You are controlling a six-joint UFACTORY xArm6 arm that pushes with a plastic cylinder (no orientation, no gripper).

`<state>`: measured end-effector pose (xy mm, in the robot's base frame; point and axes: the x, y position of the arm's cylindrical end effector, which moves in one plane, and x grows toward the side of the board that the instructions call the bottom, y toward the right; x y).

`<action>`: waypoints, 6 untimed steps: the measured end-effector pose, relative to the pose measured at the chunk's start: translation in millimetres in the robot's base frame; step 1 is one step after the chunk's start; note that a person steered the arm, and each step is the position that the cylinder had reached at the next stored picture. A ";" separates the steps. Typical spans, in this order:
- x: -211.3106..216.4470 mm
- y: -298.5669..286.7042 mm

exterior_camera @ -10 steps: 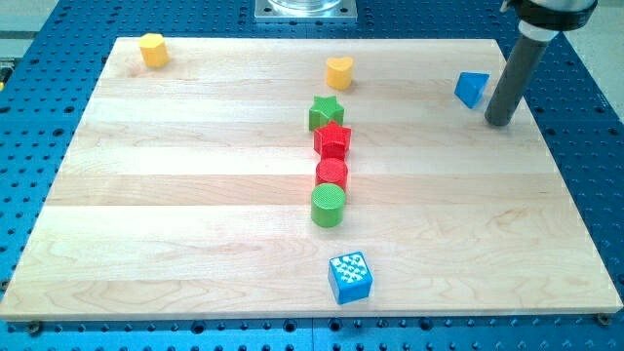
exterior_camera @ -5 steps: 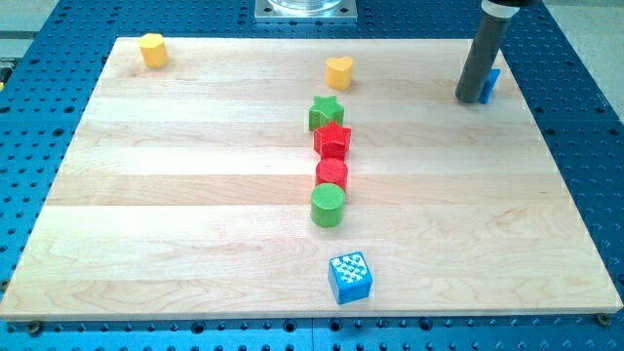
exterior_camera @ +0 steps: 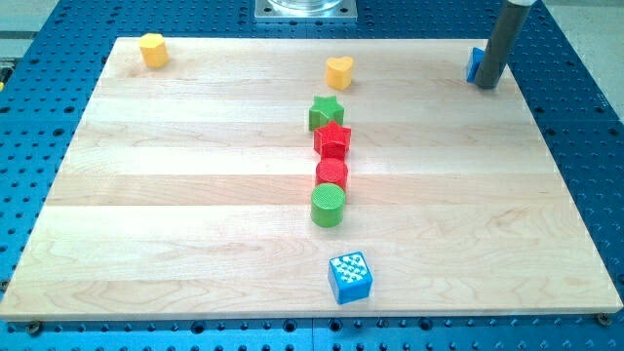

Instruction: Place the triangle at the top right of the board

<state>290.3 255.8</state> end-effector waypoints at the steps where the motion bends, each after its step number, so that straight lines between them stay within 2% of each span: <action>1: -3.4 0.0; 3: -21.6 -1.8; 5: -22.1 -20.1; 6: -30.0 -64.9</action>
<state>260.3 190.8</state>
